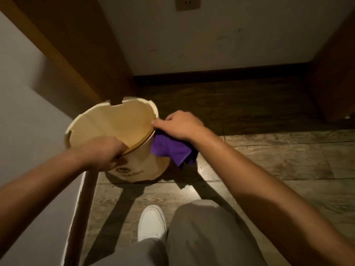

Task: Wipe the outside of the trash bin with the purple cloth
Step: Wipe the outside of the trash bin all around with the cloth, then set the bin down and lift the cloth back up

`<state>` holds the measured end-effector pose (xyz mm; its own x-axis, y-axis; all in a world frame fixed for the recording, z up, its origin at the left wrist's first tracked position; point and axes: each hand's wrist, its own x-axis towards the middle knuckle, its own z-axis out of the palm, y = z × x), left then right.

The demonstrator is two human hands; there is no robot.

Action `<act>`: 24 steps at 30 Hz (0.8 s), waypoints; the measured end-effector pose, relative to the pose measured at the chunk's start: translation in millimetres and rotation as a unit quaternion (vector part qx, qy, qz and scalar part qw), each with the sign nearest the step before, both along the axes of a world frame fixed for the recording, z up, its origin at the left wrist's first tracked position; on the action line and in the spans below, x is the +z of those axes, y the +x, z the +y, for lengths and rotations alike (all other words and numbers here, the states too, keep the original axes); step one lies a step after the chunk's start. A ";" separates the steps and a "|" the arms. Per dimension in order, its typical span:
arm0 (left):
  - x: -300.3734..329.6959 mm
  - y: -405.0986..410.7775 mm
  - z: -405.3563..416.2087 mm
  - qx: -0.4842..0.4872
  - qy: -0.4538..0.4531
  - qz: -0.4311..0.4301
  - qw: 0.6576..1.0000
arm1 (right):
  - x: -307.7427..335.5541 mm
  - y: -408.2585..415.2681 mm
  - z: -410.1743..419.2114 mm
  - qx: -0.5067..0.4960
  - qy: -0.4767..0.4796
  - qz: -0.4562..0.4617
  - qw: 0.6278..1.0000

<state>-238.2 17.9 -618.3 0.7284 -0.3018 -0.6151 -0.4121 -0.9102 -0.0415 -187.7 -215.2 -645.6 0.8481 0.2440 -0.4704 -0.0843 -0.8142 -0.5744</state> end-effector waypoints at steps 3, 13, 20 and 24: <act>-23.8 -14.8 9.7 -0.015 0.068 0.016 0.997 | -30.9 -10.5 20.3 0.016 0.018 0.042 0.999; -53.9 -29.0 37.1 0.011 0.054 0.003 0.998 | -51.4 -19.7 29.7 0.017 0.054 0.038 0.998; 0.6 5.8 16.1 0.099 -0.142 -0.121 0.977 | -15.3 -4.8 8.2 -0.056 0.079 -0.027 0.995; 45.8 20.9 -19.8 0.238 -0.384 -0.124 0.883 | 48.5 3.6 -1.3 -0.119 0.152 -0.097 0.976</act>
<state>-217.3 -1.9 -572.5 0.9691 -0.1831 -0.1656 -0.0395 -0.7770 0.6282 -184.1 -216.5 -597.0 0.9637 0.1331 -0.2313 -0.1150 -0.5751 -0.8100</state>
